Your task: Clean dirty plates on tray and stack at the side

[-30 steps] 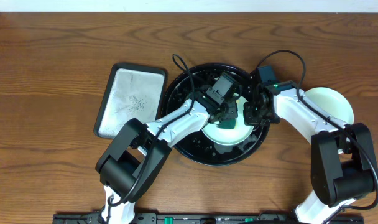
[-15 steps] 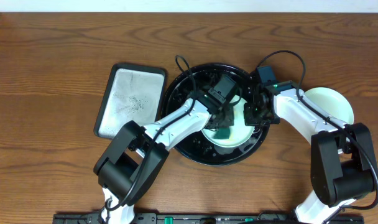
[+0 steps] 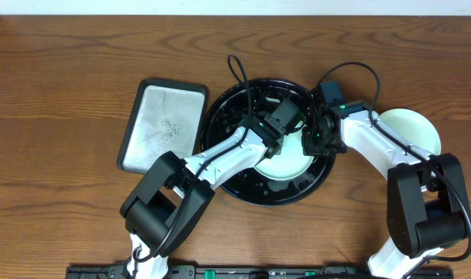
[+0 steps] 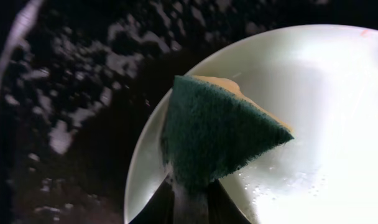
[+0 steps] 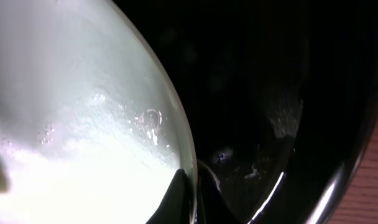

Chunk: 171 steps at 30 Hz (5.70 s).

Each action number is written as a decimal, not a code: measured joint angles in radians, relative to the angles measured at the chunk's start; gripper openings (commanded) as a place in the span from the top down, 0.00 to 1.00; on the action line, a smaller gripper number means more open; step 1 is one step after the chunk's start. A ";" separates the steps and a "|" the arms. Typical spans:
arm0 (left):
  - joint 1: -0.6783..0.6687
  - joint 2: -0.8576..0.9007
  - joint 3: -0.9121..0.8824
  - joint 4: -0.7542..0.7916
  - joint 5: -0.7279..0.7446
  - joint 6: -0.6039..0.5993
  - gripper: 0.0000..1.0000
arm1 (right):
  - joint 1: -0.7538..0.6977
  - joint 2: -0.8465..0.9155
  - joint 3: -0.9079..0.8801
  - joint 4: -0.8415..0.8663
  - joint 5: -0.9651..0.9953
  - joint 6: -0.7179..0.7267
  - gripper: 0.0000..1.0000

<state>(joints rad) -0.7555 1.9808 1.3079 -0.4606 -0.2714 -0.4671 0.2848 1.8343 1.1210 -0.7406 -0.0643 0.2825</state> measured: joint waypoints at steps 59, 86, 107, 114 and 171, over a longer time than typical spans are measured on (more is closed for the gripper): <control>0.689 -0.258 -0.075 -0.213 0.338 0.315 0.20 | 0.101 -0.297 0.050 -0.061 0.219 -0.133 0.99; 0.689 -0.258 -0.075 -0.213 0.341 0.315 0.19 | 0.481 -0.475 0.051 -0.076 0.968 -0.229 0.99; 0.689 -0.258 -0.075 -0.213 0.341 0.315 0.19 | 0.691 -0.475 0.051 -0.004 1.190 -0.549 0.99; 0.689 -0.258 -0.075 -0.213 0.341 0.315 0.19 | 0.707 -0.475 0.051 -0.002 1.227 -0.583 0.99; 0.689 -0.258 -0.075 -0.213 0.341 0.315 0.18 | 0.707 -0.475 0.051 0.045 1.251 -0.591 0.99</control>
<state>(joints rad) -0.0662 1.7226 1.2327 -0.6739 0.0696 -0.1524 0.9916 1.3590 1.1717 -0.6952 1.1866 -0.3080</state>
